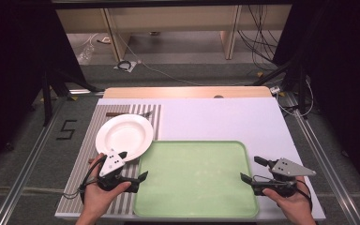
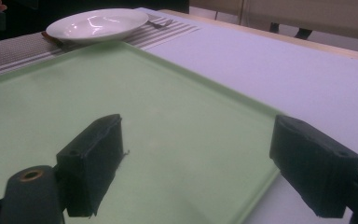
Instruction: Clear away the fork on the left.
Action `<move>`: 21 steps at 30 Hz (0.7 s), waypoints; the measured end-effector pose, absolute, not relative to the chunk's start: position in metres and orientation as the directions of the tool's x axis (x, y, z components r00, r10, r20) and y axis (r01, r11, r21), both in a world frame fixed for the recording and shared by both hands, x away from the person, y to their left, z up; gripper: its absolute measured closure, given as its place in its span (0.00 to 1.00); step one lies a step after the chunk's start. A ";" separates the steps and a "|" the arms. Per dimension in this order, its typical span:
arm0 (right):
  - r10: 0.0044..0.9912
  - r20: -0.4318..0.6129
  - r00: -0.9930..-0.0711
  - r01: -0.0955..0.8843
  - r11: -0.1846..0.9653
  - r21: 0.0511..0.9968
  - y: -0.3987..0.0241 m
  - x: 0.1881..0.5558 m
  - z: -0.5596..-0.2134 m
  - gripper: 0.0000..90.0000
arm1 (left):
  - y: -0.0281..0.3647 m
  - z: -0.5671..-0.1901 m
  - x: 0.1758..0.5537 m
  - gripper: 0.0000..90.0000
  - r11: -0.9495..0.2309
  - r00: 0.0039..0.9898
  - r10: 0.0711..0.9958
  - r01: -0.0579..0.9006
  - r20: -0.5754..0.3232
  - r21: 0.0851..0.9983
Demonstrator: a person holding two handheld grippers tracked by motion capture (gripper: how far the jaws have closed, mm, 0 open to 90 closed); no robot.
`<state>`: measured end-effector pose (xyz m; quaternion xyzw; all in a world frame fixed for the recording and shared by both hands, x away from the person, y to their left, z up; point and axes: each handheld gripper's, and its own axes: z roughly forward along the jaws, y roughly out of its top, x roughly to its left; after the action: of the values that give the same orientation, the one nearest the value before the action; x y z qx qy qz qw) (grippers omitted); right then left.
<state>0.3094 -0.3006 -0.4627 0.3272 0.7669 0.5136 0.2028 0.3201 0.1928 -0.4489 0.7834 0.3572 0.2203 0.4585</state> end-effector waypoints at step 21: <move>0.722 0.009 -0.692 0.289 0.266 0.920 -0.301 0.304 -0.462 0.20 | 0.193 -0.429 0.331 0.19 -0.316 0.603 0.797 0.363 0.037 0.876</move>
<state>0.3039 -0.3015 -0.4616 0.3298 0.7665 0.5083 0.2130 0.3307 0.1928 -0.4293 0.7746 0.3744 0.2412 0.4490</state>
